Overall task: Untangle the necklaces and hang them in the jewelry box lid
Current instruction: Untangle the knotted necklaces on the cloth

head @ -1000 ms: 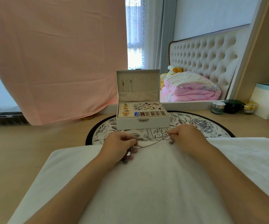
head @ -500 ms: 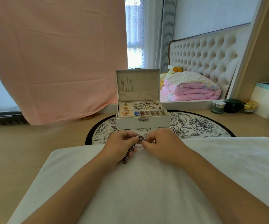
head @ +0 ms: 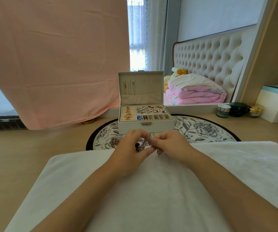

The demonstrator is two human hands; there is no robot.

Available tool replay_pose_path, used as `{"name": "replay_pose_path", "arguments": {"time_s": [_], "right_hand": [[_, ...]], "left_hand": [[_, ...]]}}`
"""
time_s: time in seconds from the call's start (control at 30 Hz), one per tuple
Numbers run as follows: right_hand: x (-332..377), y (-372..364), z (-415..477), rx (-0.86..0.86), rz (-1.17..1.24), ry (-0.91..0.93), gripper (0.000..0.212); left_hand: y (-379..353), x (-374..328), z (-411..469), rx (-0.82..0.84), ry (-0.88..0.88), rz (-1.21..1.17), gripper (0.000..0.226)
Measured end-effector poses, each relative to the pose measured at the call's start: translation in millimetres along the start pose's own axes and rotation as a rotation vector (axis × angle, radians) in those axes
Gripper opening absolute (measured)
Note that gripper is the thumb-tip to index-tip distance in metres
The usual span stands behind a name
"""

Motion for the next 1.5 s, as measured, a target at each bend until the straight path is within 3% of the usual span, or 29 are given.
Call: {"name": "replay_pose_path", "arguments": {"time_s": [0.13, 0.23, 0.37, 0.47, 0.63, 0.7, 0.77, 0.83, 0.9, 0.97, 1.07, 1.17, 1.23, 1.37, 1.5], "right_hand": [[-1.4, 6.7, -0.7, 0.035, 0.085, -0.046, 0.021], [-3.7, 9.2, 2.1, 0.043, 0.192, -0.079, 0.025], [-2.5, 10.0, 3.9, 0.031, 0.56, -0.206, 0.027], [-3.3, 18.2, 3.7, 0.009, 0.858, -0.288, 0.027], [-10.9, 30.5, 7.7, -0.094, 1.163, -0.288, 0.036], [-16.1, 36.0, 9.8, -0.119, 1.142, -0.313, 0.034], [-21.3, 41.8, 12.7, -0.099, 0.971, -0.331, 0.028], [-24.6, 47.9, 15.2, -0.113, 0.711, -0.296, 0.019], [-23.0, 54.7, 14.6, -0.192, 0.347, -0.189, 0.013], [-17.4, 60.3, 10.5, -0.287, -0.091, -0.052, 0.012], [-9.3, 63.3, 3.7, -0.347, -0.714, -0.018, 0.007], [-7.0, 66.7, -0.1, -0.321, -1.014, -0.057, 0.02], [-7.7, 66.1, -1.3, -0.241, -1.114, -0.075, 0.035], [-9.6, 54.3, 1.0, -0.05, -1.099, 0.035, 0.048], [-1.7, 44.1, -2.6, 0.017, -0.881, 0.197, 0.011]], "left_hand": [[6.4, 7.6, 2.8, 0.008, -0.067, 0.196, 0.02], [11.7, 10.1, 6.1, -0.042, -0.062, 0.217, 0.015], [15.2, 8.1, 4.1, -0.075, -0.056, 0.101, 0.01], [17.4, 10.9, 3.5, -0.06, 0.012, -0.117, 0.012], [24.0, 16.4, 3.6, -0.136, 0.155, -0.364, 0.011], [26.4, 20.8, 6.6, -0.135, 0.221, -0.634, 0.021], [26.4, 23.3, 9.3, -0.104, 0.273, -1.014, 0.027], [28.8, 26.4, 10.4, -0.097, 0.295, -1.283, 0.022], [34.5, 27.0, 10.0, -0.043, 0.307, -1.331, 0.021], [44.2, 27.5, 9.6, 0.033, 0.268, -1.062, 0.028], [56.0, 26.6, 6.7, 0.138, 0.17, -0.333, 0.044], [54.1, 32.5, 4.5, 0.337, 0.203, 0.184, 0.051], [51.4, 36.6, 3.5, 0.427, 0.248, 0.295, 0.046], [48.9, 35.5, 2.5, 0.442, 0.247, 0.405, 0.034], [45.5, 21.7, 5.0, 0.266, 0.126, 0.5, 0.02]]}}
Point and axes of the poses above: each hand's wrist, its own z-axis towards the middle knuckle, its own y-axis out of the back of the hand, x = y × z, the point moved 3 cm from there along z, towards the middle knuckle, and after that the axes turned 2 degrees about -z, right-handed, at the moved point
